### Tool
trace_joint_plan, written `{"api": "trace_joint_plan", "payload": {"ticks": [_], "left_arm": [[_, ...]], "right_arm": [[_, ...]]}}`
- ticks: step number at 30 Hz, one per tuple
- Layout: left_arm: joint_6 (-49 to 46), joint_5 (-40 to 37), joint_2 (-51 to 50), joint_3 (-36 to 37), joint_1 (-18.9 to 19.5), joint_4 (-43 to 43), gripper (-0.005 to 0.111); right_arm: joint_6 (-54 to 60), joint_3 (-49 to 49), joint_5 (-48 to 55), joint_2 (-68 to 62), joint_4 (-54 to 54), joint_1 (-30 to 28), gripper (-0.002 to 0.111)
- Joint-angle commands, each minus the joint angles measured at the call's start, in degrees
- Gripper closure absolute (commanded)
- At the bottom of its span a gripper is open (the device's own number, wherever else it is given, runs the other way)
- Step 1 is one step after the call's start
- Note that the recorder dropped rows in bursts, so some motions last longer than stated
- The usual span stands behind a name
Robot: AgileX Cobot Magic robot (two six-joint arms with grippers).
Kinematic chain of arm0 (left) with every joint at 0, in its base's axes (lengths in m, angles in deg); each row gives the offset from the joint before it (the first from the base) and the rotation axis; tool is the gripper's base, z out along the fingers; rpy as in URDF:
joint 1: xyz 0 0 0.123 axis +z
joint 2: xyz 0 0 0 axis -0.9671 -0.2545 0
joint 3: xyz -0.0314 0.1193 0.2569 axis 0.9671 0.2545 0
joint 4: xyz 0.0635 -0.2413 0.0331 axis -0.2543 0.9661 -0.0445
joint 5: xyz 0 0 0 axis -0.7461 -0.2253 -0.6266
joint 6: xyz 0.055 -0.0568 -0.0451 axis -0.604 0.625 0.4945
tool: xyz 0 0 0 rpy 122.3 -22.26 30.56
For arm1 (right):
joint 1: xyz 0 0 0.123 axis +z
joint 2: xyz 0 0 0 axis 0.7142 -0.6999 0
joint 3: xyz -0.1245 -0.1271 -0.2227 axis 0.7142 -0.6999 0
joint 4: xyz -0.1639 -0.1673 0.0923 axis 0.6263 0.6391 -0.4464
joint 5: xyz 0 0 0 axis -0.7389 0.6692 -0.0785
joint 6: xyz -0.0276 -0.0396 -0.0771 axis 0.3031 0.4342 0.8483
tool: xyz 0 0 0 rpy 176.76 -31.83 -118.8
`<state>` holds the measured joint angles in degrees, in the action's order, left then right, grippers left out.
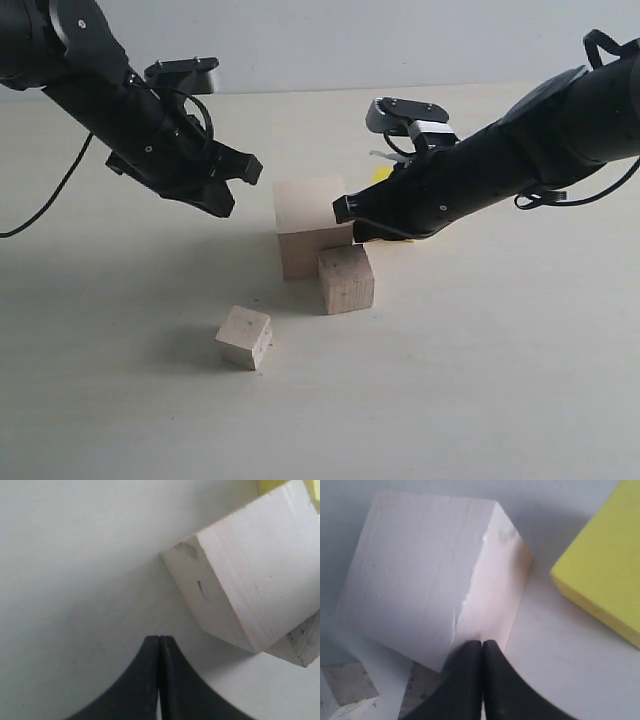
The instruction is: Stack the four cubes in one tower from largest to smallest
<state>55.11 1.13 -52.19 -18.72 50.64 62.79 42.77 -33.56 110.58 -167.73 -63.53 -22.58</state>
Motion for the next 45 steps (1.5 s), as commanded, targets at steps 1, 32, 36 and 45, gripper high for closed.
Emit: {"api": "trace_joint_plan", "payload": {"ticks": [1,32,36,45], "left_arm": [[-0.16,0.67,0.42,0.15,-0.04,0.70,0.107],[-12.10,3.94,-3.96,0.15,-0.04,15.99,0.107],[-12.10,4.35,-3.96,0.15,-0.04,15.87,0.107],[-12.10,4.88,-3.96,0.15,-0.04,15.76,0.107]], "right_arm": [[2.55,0.19,1.63,0.17,-1.93,-0.08,0.108],[3.53,2.90,1.31,-1.49,-3.45,-0.08,0.108],[3.53,4.02,1.45,-2.19,-3.23,-0.08,0.108],[3.53,4.18,0.16,-2.43,-3.23,-0.08,0.108]]}}
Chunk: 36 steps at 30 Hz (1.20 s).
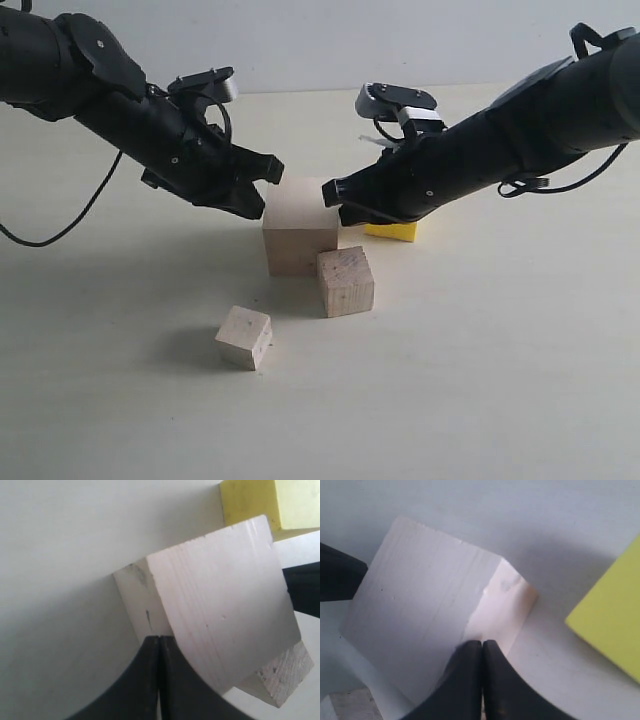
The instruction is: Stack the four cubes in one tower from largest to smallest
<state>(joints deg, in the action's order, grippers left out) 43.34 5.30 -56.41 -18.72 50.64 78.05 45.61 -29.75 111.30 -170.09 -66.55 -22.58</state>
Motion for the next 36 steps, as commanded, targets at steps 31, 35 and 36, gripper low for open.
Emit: {"api": "trace_joint_plan", "payload": {"ticks": [31,35,36], "left_arm": [[-0.33,-0.06,0.26,0.15,-0.04,0.72,0.107],[-0.33,0.04,0.26,0.15,-0.04,0.72,0.107],[-0.33,0.04,0.26,0.15,-0.04,0.72,0.107]], "right_arm": [[2.01,1.95,-1.87,-0.15,-0.37,-0.08,0.108],[2.01,1.95,-1.75,-0.15,-0.37,-0.08,0.108],[2.01,1.95,-1.51,-0.15,-0.37,-0.08,0.108]]}}
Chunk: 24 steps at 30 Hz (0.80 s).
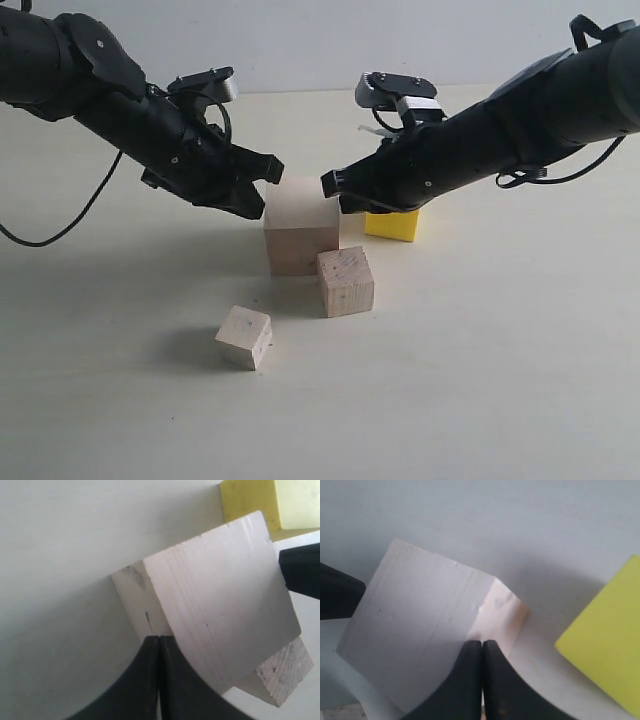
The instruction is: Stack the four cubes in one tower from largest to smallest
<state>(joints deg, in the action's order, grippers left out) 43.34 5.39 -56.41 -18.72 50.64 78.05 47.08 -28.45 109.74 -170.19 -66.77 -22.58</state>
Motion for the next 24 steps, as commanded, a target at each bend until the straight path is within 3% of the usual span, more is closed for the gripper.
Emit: {"api": "trace_joint_plan", "payload": {"ticks": [1,4,8,14,24], "left_arm": [[-0.33,-0.05,0.26,0.15,-0.04,0.72,0.107],[-0.21,-0.07,0.26,0.15,-0.04,0.72,0.107],[0.90,0.25,1.17,0.15,-0.04,-0.60,0.107],[9.03,-0.14,4.62,0.77,0.07,-10.15,0.107],[9.34,3.67,13.61,16.01,-2.02,-4.07,0.107]], "right_arm": [[0.53,0.66,0.48,-0.05,-0.15,-0.08,0.108],[-0.35,0.66,0.74,0.29,1.18,-0.08,0.108],[-9.68,0.30,-1.10,2.29,9.73,-0.08,0.108],[-15.42,-3.58,-5.68,8.09,15.57,-0.08,0.108],[-17.44,-12.96,-8.15,12.65,15.57,-0.08,0.108]]}}
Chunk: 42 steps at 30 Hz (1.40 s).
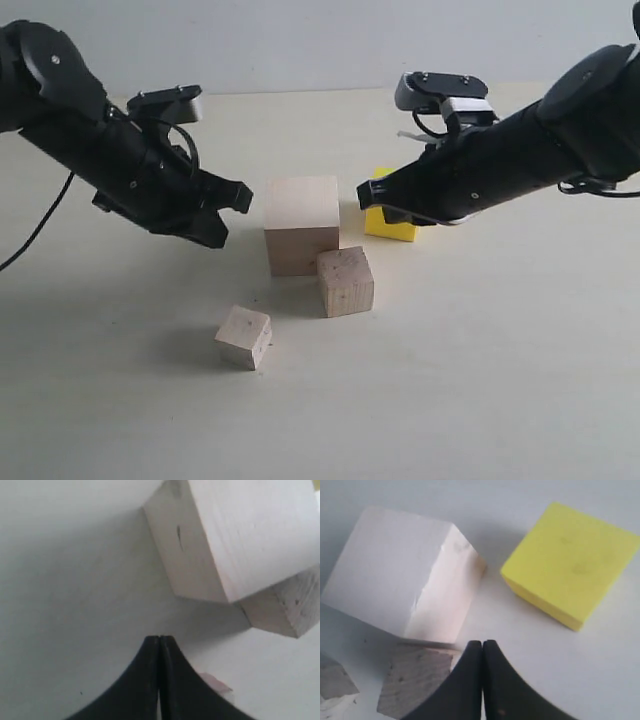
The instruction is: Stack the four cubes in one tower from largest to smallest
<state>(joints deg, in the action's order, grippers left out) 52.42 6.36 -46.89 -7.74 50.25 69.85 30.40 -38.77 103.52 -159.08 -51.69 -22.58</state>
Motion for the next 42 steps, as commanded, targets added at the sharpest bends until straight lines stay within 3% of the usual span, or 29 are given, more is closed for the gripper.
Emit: {"api": "trace_joint_plan", "payload": {"ticks": [1,8,16,23,30,36,42], "left_arm": [[-0.80,2.95,5.00,6.09,-2.41,5.79,0.107],[-6.88,4.75,6.66,7.90,-9.66,18.74,0.107],[-6.08,12.92,4.67,7.98,-16.20,19.38,0.107],[-5.08,14.75,0.15,7.98,-16.43,18.83,0.107],[-5.08,13.92,2.75,8.14,-16.43,17.41,0.107],[-4.96,10.90,9.16,8.36,-16.43,16.11,0.107],[-4.73,9.61,16.38,9.06,-16.43,13.96,0.107]], "right_arm": [[-0.75,-2.90,-1.82,1.59,0.49,-0.08,0.108],[-0.98,-3.27,0.30,1.68,0.38,-0.08,0.108],[-2.22,-3.27,1.86,1.68,0.38,-0.08,0.108],[-2.22,-3.27,2.82,1.68,1.50,-0.08,0.108],[-2.22,-3.27,6.03,1.82,3.88,-0.08,0.108],[-9.35,-3.27,13.67,4.17,11.03,-0.08,0.095],[-13.86,-3.27,14.07,10.01,14.39,-0.08,0.085]]}}
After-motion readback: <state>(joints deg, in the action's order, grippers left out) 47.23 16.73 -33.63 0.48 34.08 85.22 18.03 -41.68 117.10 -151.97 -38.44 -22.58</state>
